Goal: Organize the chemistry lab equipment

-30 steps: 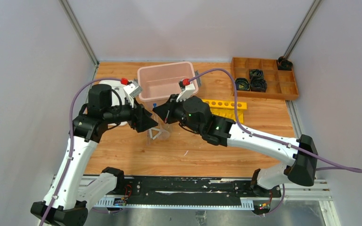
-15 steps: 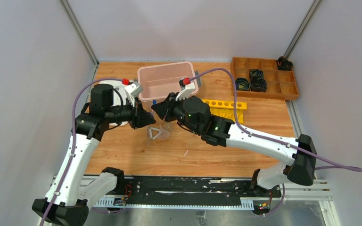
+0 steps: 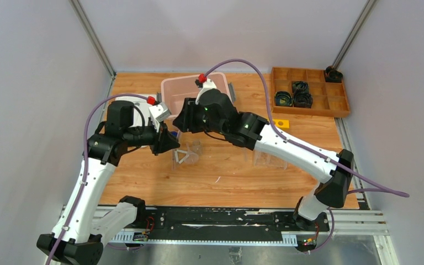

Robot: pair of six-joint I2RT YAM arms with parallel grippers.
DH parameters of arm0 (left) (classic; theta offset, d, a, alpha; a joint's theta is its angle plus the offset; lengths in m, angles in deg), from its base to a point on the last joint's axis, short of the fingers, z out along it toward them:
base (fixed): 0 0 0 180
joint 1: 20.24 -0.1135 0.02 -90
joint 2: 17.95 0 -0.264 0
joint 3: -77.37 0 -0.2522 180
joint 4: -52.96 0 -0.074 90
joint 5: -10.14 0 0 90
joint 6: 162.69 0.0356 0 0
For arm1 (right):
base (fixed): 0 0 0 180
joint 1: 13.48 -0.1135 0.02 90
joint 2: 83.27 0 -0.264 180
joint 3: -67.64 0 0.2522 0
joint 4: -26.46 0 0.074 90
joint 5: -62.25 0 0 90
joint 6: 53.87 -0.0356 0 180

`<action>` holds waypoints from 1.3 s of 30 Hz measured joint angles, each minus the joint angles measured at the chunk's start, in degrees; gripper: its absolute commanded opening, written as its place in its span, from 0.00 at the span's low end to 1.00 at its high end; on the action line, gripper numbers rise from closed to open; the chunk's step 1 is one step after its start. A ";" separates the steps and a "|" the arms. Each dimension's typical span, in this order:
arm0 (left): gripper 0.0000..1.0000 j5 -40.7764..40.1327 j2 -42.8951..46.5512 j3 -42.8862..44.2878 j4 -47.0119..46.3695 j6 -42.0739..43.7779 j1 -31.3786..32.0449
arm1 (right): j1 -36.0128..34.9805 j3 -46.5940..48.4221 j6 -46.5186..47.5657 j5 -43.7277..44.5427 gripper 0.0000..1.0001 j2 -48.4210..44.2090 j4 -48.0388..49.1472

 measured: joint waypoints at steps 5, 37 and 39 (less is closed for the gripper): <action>0.00 -1.18 0.57 0.02 1.11 2.27 0.00 | 0.22 1.55 0.52 -4.96 0.38 1.05 -4.55; 1.00 -10.23 -0.09 3.17 2.16 1.88 0.00 | 26.97 -34.56 8.13 22.64 0.00 -37.24 -24.35; 1.00 -10.51 -0.17 3.17 2.34 1.86 0.00 | 28.39 -37.44 7.91 24.41 0.00 -37.94 -25.16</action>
